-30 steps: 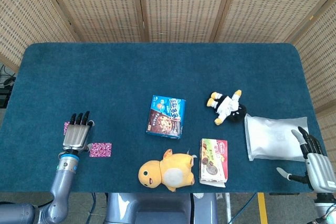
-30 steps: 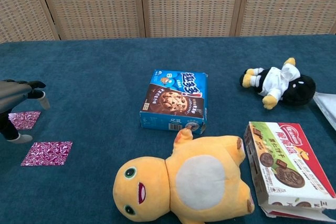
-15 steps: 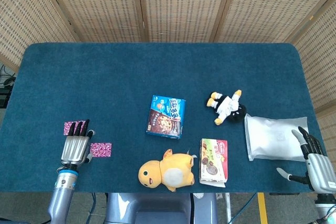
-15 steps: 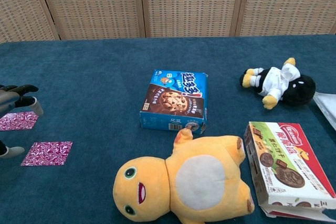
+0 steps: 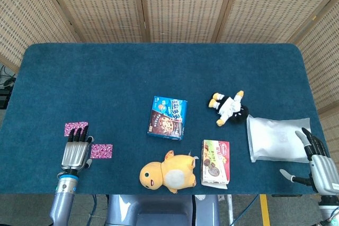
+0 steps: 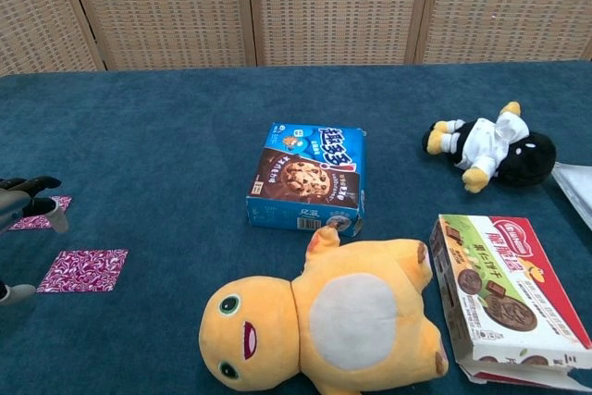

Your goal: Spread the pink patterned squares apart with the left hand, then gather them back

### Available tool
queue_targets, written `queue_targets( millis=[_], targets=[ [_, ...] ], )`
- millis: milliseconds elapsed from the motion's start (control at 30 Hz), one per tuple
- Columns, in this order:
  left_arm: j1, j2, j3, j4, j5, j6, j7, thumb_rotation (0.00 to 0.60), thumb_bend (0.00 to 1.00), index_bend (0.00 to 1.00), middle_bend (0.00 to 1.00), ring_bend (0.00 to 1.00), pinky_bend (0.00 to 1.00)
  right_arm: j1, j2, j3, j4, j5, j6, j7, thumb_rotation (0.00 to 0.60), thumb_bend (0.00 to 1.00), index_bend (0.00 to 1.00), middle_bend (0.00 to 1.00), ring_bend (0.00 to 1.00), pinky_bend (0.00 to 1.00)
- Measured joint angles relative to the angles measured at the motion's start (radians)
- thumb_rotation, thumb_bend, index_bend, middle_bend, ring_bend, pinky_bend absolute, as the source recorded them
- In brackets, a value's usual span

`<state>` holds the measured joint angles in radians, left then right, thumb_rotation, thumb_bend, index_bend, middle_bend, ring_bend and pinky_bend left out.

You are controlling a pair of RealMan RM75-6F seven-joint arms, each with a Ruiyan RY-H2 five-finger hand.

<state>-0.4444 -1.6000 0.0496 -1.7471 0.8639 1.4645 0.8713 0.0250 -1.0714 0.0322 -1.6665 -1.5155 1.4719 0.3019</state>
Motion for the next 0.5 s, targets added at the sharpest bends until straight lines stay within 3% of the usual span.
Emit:
queue_targets(
  millis=[500],
  targets=[
    [0.012, -0.052, -0.04, 0.04, -0.015, -0.027, 0.041, 0.6, 0.27, 0.29, 0.0, 0.0, 0.0, 0.001, -0.001, -0.001, 0.001, -0.002, 0.0, 0.0, 0.6, 0.11, 0.04, 0.0, 0.0, 0.0]
  ],
)
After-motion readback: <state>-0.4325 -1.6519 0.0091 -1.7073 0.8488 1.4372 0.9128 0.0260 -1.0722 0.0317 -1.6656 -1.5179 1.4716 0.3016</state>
